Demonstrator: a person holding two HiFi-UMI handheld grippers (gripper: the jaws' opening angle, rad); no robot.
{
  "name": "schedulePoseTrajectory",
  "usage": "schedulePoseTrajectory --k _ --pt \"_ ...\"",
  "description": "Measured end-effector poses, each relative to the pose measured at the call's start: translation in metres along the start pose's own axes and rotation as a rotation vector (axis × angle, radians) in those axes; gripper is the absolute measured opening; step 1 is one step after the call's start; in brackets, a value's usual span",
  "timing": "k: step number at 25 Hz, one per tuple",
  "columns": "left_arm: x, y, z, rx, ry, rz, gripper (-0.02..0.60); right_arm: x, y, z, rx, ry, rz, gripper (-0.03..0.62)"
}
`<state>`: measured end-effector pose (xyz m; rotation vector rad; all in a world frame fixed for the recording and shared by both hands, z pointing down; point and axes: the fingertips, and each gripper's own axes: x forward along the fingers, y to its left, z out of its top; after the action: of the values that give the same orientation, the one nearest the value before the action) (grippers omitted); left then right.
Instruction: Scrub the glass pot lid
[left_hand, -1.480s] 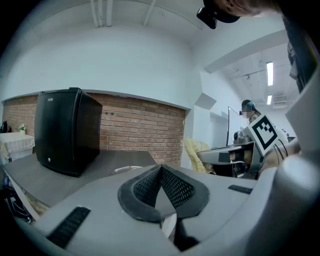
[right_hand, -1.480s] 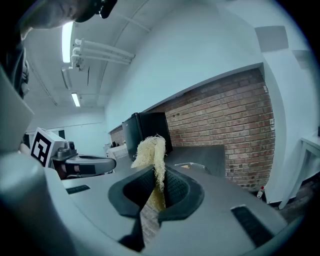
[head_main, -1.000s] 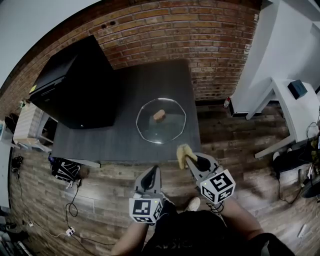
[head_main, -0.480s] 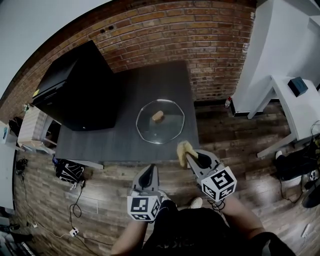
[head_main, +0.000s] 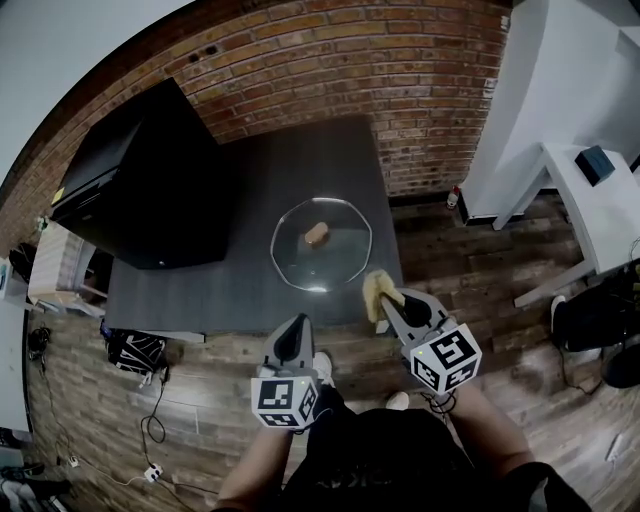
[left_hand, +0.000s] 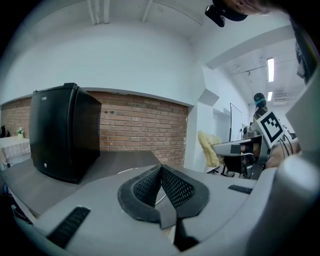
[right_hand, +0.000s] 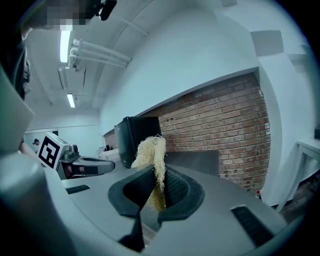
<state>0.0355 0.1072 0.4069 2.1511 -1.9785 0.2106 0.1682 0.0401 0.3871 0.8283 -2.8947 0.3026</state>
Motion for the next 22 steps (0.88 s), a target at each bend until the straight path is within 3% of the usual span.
schedulePoseTrajectory --k 13,22 --pt "0.083 0.092 -0.025 -0.007 0.122 -0.138 0.034 0.105 -0.011 -0.008 0.046 0.079 -0.136 0.048" --pt "0.135 0.122 -0.064 0.010 0.235 -0.268 0.034 0.159 -0.016 -0.042 0.110 0.152 -0.231 0.048"
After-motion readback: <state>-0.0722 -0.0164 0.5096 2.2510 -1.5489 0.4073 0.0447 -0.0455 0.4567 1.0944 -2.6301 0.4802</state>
